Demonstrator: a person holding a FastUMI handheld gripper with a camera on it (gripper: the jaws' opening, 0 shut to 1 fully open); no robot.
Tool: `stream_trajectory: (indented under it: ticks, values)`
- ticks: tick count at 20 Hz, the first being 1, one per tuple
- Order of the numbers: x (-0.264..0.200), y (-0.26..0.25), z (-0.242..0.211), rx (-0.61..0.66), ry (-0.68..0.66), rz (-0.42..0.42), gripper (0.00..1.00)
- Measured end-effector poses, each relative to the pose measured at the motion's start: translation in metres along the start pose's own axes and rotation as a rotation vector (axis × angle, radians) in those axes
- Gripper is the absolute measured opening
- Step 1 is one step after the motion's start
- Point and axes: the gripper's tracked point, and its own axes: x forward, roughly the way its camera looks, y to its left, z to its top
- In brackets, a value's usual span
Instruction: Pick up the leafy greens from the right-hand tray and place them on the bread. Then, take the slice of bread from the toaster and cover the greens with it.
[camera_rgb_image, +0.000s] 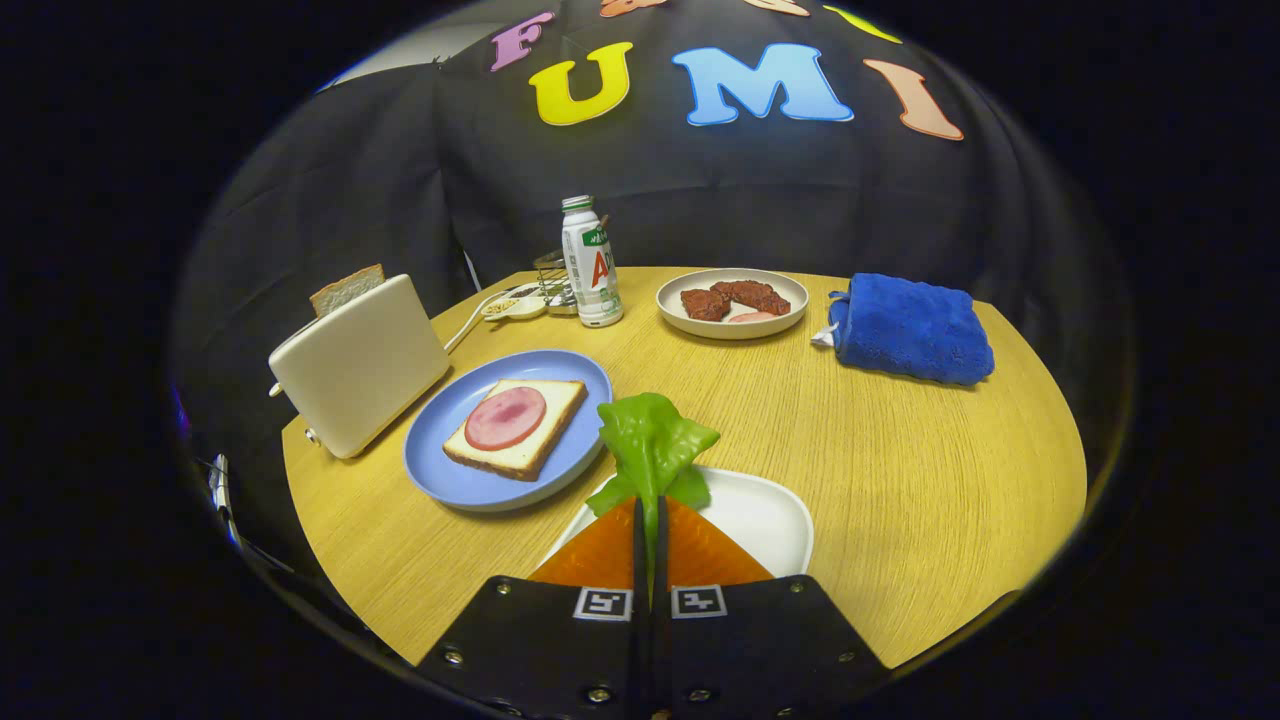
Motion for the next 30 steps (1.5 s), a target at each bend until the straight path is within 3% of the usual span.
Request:
stream_trajectory:
  ticks: [8, 15, 22, 24, 28, 30]
  values:
    - [0.013, 0.064, 0.046, -0.081, -0.055, 0.082, 0.00]
    - [0.044, 0.110, 0.055, -0.122, -0.038, 0.115, 0.00]
    - [0.071, 0.114, 0.054, -0.114, -0.015, 0.071, 0.01]
    - [0.074, 0.116, 0.054, -0.124, -0.020, 0.062, 0.09]
    - [0.073, 0.121, 0.060, -0.144, -0.038, 0.056, 0.15]
    - [0.072, 0.123, 0.063, -0.146, -0.049, 0.052, 0.26]
